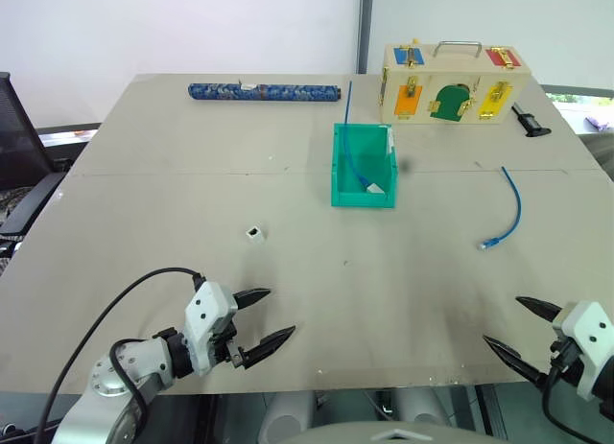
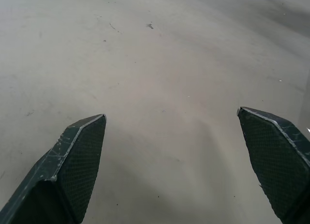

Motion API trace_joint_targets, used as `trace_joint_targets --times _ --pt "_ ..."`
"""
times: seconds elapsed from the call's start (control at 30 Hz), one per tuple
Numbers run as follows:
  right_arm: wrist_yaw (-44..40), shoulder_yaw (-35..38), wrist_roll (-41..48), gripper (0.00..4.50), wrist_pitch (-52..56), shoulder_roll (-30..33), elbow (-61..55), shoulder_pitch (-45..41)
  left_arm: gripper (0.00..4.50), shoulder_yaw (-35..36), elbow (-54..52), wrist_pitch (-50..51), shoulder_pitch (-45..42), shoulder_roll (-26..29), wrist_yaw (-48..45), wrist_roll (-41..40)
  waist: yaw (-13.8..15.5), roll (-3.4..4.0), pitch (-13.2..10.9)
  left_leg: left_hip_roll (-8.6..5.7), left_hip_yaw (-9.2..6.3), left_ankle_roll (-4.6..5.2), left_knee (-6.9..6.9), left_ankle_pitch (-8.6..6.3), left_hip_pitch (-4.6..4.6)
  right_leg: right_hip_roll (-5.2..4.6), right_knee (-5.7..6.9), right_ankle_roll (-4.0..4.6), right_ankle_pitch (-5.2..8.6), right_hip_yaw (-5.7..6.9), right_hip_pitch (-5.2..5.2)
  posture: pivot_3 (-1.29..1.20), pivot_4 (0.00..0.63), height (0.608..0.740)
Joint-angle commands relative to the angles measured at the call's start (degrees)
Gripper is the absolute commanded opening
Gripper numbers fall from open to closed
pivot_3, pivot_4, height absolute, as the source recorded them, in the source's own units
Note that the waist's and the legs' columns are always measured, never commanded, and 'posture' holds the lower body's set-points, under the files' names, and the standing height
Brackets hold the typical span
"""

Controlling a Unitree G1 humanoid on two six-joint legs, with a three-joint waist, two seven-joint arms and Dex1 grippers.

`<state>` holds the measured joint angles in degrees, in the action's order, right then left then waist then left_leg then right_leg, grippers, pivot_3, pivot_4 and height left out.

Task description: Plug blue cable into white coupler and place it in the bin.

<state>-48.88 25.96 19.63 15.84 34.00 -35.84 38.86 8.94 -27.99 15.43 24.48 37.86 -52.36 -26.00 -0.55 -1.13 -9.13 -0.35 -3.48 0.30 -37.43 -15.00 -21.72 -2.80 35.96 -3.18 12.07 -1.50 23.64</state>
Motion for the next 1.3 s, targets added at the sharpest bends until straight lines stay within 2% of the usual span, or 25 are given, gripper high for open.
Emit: trace_joint_targets --times 0.03,0.17,0.3,0.37,0.47,0.5,0.53,0.7,1.0,1.1,1.17,1.23,1.3 --pt "1.0 1.4 -1.0 4.50 -0.3 2.3 0.0 -3.0 4.44 -0.8 -2.8 -3.5 1.4 -1.3 0.0 0.5 0.0 0.00 0.0 0.00 0.00 0.00 0.00 0.00 0.00 0.00 0.00 0.00 0.00 0.00 0.00 0.00 0.150 0.740" --pt "1.5 1.2 -2.3 4.50 5.2 10.1 0.5 -11.2 4.44 -2.3 -10.0 0.0 -0.9 -2.0 2.2 -3.0 -0.2 -0.04 0.0 0.03 0.24 0.13 -0.01 -0.08 0.00 -0.28 -0.04 -0.03 -0.03 -0.09 -0.09 0.00 0.150 0.740" --pt "-3.1 -1.0 -3.7 4.50 6.0 20.6 6.1 -20.8 4.44 -1.9 -16.8 5.5 -6.4 1.6 2.8 -7.6 0.3 0.00 0.0 -0.01 0.17 0.13 -0.11 -0.07 0.10 -0.17 -0.03 -0.01 -0.03 0.21 -0.11 0.00 0.150 0.740" --pt "-6.3 -4.6 -4.9 4.50 4.3 25.4 11.5 -26.3 4.44 -2.7 -16.4 8.3 -11.8 2.8 3.4 -9.5 0.4 0.00 0.0 -0.13 0.12 0.13 -0.08 -0.07 0.07 -0.13 -0.04 0.00 -0.03 0.25 -0.10 0.00 0.150 0.740" --pt "-10.9 -11.9 -8.8 3.66 -1.6 30.2 21.1 -34.9 4.50 -5.4 -12.3 12.0 -21.5 3.0 3.2 -10.8 0.5 0.01 0.0 -0.19 0.09 0.13 -0.09 -0.07 0.08 -0.08 -0.06 0.01 -0.04 0.28 -0.13 0.00 0.150 0.740" --pt "-12.1 -14.9 -10.7 3.05 -4.5 31.1 24.8 -38.1 4.50 -6.3 -11.2 13.1 -24.1 2.8 3.2 -11.0 0.4 0.01 0.0 -0.19 0.08 0.13 -0.09 -0.07 0.07 -0.08 -0.06 0.01 -0.04 0.29 -0.14 0.00 0.150 0.740" --pt "-13.3 -18.0 -12.9 2.69 -7.6 31.6 28.4 -41.3 4.50 -7.1 -10.4 14.1 -26.3 2.6 3.4 -11.2 0.3 0.00 0.0 -0.19 0.10 0.13 -0.08 -0.07 0.05 -0.08 -0.08 0.13 -0.11 0.27 -0.14 0.00 0.150 0.740" --pt "-17.8 -29.7 -20.8 2.69 -17.2 29.8 44.9 -56.5 4.50 -9.4 -8.9 16.0 -31.2 2.4 3.6 -10.8 -0.6 0.09 -0.2 -0.22 0.21 0.13 -0.08 -0.07 0.05 -0.10 -0.12 0.04 -0.30 0.13 -0.10 0.00 0.150 0.740" --pt "-21.5 -38.9 -26.7 2.69 -22.8 22.0 62.6 -72.2 4.50 -10.3 -9.9 13.4 -27.7 2.6 2.6 -8.8 -0.4 0.18 -0.3 -0.21 0.22 0.12 -0.05 -0.06 0.03 -0.09 -0.09 0.06 -0.32 0.09 -0.03 0.00 0.150 0.740" --pt "-23.3 -40.7 -28.0 1.81 -23.0 20.2 66.3 -74.7 4.50 -10.0 -9.4 11.9 -26.3 2.7 1.9 -8.0 -0.4 0.16 -0.3 -0.21 0.25 0.12 -0.07 -0.06 0.04 -0.09 -0.09 0.10 -0.30 0.06 -0.05 0.00 0.150 0.740" --pt "-24.4 -41.3 -28.5 0.81 -23.2 19.6 67.6 -75.5 4.50 -9.8 -9.0 11.0 -25.7 2.7 1.5 -7.6 -0.4 0.12 -0.2 -0.21 0.25 0.12 -0.08 -0.06 0.08 -0.09 -0.09 0.12 -0.30 0.05 -0.08 0.00 0.150 0.740" --pt "-26.1 -41.4 -27.9 0.12 -22.1 19.1 67.6 -76.0 4.50 -9.5 -8.7 10.4 -25.2 2.6 1.4 -7.3 -0.6 0.08 -0.2 -0.19 0.29 0.12 -0.09 -0.06 0.15 -0.09 -0.08 0.23 -0.32 0.04 -0.11 0.00 0.150 0.740" --pt "-28.3 -40.9 -26.3 0.12 -19.0 18.7 65.3 -75.9 4.50 -9.4 -8.5 10.1 -24.8 2.6 1.6 -7.1 -0.6 0.08 -0.2 -0.18 0.34 0.12 -0.09 -0.06 0.20 -0.09 -0.08 0.28 -0.34 0.01 -0.14 0.00 0.150 0.740"
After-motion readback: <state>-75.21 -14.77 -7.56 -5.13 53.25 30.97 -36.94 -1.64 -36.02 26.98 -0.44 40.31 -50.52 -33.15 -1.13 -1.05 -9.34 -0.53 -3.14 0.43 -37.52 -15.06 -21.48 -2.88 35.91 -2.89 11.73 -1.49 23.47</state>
